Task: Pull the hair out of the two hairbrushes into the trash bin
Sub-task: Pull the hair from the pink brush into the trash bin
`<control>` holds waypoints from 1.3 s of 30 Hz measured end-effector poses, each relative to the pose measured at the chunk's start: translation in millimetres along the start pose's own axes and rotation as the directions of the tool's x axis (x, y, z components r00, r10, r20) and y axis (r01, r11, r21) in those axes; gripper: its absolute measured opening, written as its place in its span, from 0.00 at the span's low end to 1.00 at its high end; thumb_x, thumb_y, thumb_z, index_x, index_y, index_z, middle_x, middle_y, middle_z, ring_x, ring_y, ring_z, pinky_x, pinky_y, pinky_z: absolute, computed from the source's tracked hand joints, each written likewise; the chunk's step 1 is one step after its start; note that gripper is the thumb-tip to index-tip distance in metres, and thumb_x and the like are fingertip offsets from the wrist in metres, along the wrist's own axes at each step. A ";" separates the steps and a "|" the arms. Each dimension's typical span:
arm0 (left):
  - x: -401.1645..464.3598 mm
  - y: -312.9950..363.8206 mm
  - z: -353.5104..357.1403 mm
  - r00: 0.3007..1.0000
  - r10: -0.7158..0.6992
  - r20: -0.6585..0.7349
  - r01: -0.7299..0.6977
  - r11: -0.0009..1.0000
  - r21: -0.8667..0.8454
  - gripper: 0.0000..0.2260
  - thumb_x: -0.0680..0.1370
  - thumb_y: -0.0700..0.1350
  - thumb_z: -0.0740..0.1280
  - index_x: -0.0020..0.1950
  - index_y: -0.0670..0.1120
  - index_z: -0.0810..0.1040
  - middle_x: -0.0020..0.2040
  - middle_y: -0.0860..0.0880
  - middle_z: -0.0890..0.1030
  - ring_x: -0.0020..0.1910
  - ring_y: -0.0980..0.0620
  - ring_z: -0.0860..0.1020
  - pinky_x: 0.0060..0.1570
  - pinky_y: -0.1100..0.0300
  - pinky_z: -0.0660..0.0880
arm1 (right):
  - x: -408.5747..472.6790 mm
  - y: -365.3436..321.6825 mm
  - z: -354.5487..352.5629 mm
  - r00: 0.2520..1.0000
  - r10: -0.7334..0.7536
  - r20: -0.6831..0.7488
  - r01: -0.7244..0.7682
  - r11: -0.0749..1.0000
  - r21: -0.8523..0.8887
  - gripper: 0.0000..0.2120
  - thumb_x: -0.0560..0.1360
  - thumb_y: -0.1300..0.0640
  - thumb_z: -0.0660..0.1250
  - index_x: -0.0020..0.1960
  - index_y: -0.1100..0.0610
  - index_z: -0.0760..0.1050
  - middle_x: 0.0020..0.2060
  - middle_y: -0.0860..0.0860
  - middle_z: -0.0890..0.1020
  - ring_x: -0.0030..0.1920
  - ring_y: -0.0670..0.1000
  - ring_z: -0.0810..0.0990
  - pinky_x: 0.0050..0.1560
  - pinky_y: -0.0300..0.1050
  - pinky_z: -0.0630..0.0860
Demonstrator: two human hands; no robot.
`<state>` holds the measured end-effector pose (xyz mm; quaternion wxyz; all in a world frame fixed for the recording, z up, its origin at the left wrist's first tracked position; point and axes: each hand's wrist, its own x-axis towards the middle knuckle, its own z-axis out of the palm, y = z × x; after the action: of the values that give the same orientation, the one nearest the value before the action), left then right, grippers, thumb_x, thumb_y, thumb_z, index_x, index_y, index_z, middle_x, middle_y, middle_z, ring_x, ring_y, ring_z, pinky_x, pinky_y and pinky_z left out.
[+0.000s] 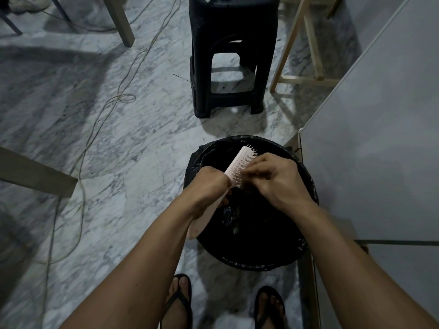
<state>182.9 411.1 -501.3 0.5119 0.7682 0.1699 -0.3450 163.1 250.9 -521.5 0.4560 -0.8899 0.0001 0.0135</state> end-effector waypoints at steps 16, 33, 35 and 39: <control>3.4 -3.3 1.6 0.994 0.106 -0.035 -0.105 0.994 0.026 0.09 0.78 0.37 0.64 0.40 0.38 0.80 0.34 0.42 0.77 0.27 0.51 0.74 0.29 0.60 0.72 | 2.8 -11.6 -9.2 0.973 0.225 0.058 -0.229 0.971 0.071 0.08 0.68 0.63 0.67 0.43 0.52 0.80 0.40 0.50 0.84 0.42 0.48 0.81 0.44 0.42 0.78; 5.4 -5.3 -1.2 0.977 0.173 -0.125 -0.165 0.984 0.066 0.12 0.80 0.40 0.63 0.45 0.33 0.80 0.33 0.43 0.75 0.27 0.49 0.74 0.27 0.59 0.74 | -4.0 -4.7 -19.5 0.886 0.386 0.258 -0.275 0.885 -0.376 0.05 0.68 0.60 0.76 0.38 0.50 0.85 0.38 0.48 0.83 0.41 0.46 0.81 0.44 0.42 0.78; 5.7 -6.4 0.8 0.976 0.185 -0.115 -0.177 0.981 0.077 0.13 0.80 0.40 0.63 0.47 0.30 0.79 0.34 0.41 0.75 0.28 0.48 0.75 0.28 0.58 0.76 | -4.6 -5.6 -20.6 0.863 0.414 0.289 -0.277 0.867 -0.414 0.06 0.68 0.61 0.75 0.39 0.50 0.84 0.40 0.48 0.83 0.42 0.47 0.81 0.45 0.42 0.78; 6.1 -5.9 3.8 0.976 0.196 -0.096 -0.188 0.979 0.080 0.13 0.79 0.41 0.63 0.48 0.30 0.78 0.35 0.41 0.76 0.30 0.47 0.76 0.30 0.57 0.78 | 2.2 -5.1 -16.8 0.891 0.406 0.201 -0.352 0.900 -0.258 0.11 0.67 0.63 0.70 0.42 0.47 0.80 0.44 0.47 0.83 0.46 0.48 0.81 0.50 0.41 0.76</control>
<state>182.2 409.5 -510.5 0.5060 0.8154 0.1089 -0.2592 165.7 240.3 -507.6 0.3422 -0.9075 0.1157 0.2145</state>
